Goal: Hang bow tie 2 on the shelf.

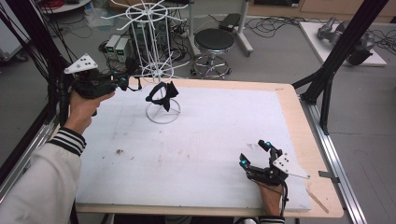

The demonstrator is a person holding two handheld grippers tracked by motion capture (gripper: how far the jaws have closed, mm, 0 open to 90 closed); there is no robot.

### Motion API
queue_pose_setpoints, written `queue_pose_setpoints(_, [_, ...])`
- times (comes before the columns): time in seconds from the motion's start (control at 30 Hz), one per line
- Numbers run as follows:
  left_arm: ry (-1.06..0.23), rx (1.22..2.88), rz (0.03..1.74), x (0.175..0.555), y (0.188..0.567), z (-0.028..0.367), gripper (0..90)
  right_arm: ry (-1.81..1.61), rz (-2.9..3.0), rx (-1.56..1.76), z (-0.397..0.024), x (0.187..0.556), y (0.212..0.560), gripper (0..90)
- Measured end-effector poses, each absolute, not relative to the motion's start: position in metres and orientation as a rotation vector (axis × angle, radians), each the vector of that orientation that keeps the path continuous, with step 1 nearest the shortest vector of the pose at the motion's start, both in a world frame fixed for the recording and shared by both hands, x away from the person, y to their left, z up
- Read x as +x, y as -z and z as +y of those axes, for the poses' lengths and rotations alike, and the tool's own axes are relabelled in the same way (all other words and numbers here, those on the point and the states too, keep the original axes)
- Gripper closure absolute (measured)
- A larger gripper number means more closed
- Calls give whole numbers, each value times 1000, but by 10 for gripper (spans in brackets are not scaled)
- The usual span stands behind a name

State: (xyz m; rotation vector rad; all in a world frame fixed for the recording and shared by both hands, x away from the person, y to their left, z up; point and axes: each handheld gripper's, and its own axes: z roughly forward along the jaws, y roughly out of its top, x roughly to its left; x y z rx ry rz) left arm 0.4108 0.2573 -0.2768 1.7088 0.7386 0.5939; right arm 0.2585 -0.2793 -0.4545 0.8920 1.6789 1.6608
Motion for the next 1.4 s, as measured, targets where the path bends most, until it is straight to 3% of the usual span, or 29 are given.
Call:
queue_pose_setpoints(0.5, [-598,1732,749,411,277,255,743,-1664,1676,897,-280,259,455,111])
queue_pose_setpoints(0.7, [-587,1713,744,405,277,256,599,-1662,1678,891,-280,259,455,111])
queue_pose_setpoints(0.9, [-633,1692,747,396,284,258,263,-1664,1675,889,-280,259,455,111])
queue_pose_setpoints(1.03, [-630,1688,685,384,293,266,139,-1662,1676,898,-280,259,455,111])
queue_pose_setpoints(1.4, [-644,1672,598,334,344,283,120,-1665,1678,893,-279,259,455,111])
